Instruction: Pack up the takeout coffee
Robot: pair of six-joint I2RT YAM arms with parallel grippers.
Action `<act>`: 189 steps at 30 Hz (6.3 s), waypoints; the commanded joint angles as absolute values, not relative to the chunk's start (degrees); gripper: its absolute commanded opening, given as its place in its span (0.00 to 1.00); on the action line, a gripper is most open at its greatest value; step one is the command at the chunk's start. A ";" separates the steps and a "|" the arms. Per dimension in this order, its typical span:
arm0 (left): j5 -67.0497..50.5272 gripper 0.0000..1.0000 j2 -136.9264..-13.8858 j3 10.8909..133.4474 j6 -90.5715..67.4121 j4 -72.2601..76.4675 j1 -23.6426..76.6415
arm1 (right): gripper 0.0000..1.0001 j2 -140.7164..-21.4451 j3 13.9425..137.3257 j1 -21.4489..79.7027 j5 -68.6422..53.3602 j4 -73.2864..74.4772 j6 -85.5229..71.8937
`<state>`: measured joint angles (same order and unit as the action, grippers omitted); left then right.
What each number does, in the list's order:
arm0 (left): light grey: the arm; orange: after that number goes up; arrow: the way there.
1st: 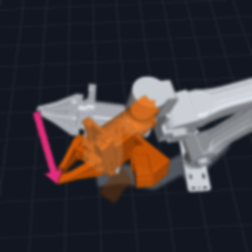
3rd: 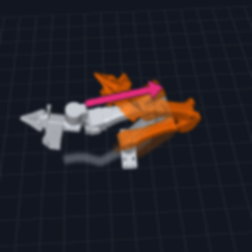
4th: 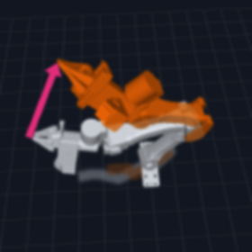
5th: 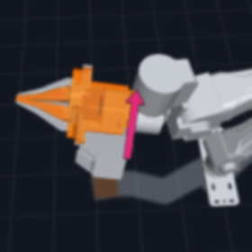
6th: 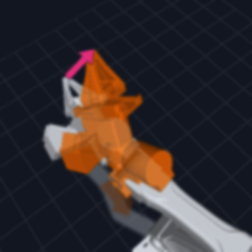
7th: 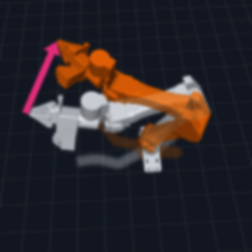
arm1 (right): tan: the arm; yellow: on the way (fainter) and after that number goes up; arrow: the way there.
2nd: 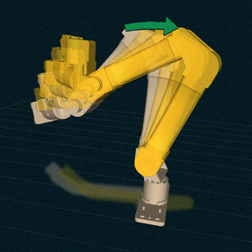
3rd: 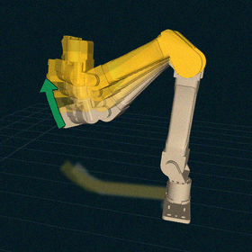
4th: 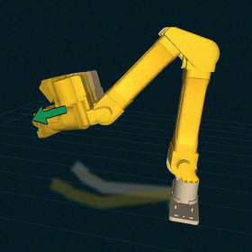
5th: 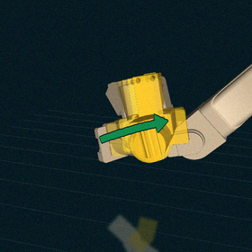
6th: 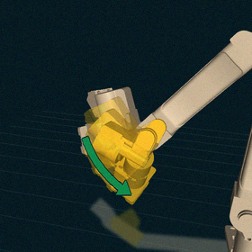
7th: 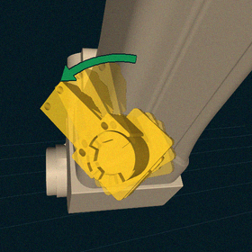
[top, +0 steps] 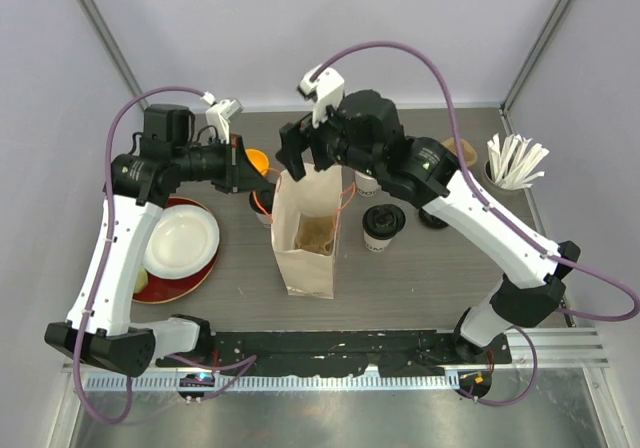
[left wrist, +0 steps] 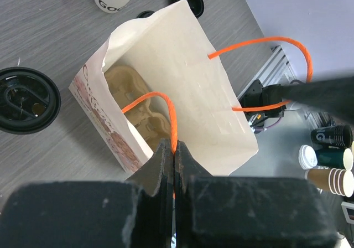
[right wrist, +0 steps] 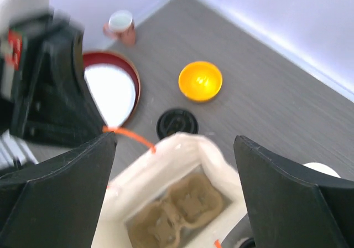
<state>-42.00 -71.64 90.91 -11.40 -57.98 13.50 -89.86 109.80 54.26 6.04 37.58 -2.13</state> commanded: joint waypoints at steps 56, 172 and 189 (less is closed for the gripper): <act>-40.43 0.00 -66.36 88.68 -9.93 -54.76 14.41 | 0.40 -90.35 81.91 23.91 -1.23 58.45 -16.17; -38.14 0.00 -63.37 85.87 -13.54 -51.06 15.03 | 0.01 -121.99 127.79 47.64 4.92 83.67 -17.14; -38.58 0.00 -63.63 86.40 -13.54 -51.24 14.94 | 0.38 -120.95 134.30 47.72 4.92 82.71 -19.51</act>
